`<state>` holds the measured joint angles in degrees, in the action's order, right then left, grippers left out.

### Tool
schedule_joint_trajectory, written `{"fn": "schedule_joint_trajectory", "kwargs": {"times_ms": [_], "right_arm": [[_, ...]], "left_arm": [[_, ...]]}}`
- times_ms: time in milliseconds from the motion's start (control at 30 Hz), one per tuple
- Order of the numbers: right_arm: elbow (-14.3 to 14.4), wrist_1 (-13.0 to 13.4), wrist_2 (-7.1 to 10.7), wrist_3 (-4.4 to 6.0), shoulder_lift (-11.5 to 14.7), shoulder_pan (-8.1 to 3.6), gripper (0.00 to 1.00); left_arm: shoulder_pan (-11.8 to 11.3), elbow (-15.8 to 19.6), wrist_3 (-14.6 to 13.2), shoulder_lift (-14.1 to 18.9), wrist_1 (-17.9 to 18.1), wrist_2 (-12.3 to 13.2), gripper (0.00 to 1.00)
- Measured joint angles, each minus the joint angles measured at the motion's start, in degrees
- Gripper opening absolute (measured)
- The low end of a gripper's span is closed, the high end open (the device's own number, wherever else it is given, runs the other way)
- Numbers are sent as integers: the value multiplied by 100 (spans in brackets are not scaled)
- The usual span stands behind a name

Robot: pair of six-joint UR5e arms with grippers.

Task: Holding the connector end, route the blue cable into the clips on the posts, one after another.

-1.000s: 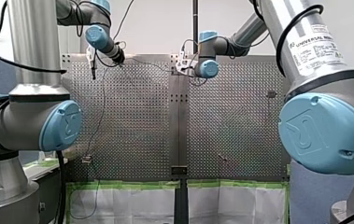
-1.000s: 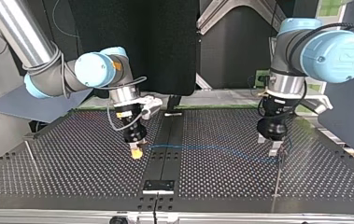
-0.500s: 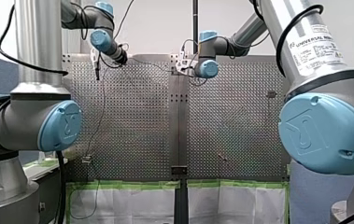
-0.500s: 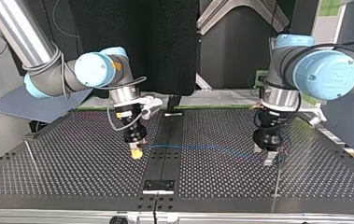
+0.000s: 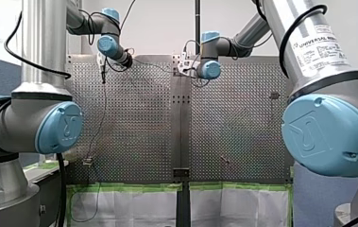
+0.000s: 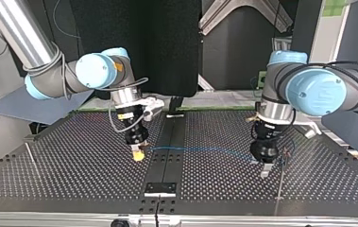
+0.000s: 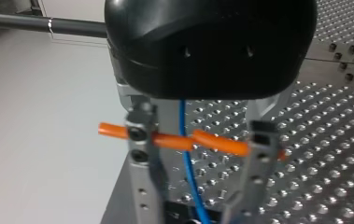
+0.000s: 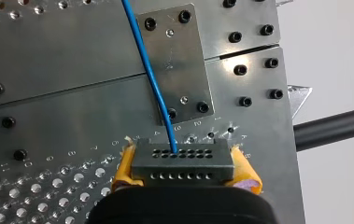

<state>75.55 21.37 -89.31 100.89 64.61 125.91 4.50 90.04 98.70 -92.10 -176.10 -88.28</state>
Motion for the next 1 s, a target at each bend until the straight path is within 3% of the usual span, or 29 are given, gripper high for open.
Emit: {"fn": "schedule_joint_trajectory", "kwargs": {"times_ms": [433, 467, 500, 600, 633, 700, 733, 800, 900, 1000], "right_arm": [[1, -16, 0, -12, -5, 21, 0], [1, -17, 0, -13, -5, 23, 0], [1, -17, 0, -13, -5, 24, 0], [0, -18, 0, -14, -6, 25, 0], [1, -18, 0, -14, -7, 25, 0], [0, -21, 1, -14, -7, 26, 0], [1, -23, 2, -15, -7, 26, 0], [0, -28, 4, -18, -7, 26, 0], [0, -32, 5, -20, -7, 26, 0], [1, -35, 4, -22, -6, 27, 0]], "left_arm": [[12, -39, 9, -8, 195, -20, 100], [14, -39, 9, -9, 193, -22, 91], [15, -40, 9, -10, 192, -23, 91], [16, -41, 15, -8, 192, -47, 58], [17, -41, 19, -8, 194, -73, 58], [20, -41, 22, -8, 198, -127, 34], [23, -41, 23, -8, 201, -170, 34], [24, -41, 25, -8, 204, -232, 10], [25, -41, 33, -6, 202, -272, 2], [26, -41, 51, -6, 200, -272, 2]]}}
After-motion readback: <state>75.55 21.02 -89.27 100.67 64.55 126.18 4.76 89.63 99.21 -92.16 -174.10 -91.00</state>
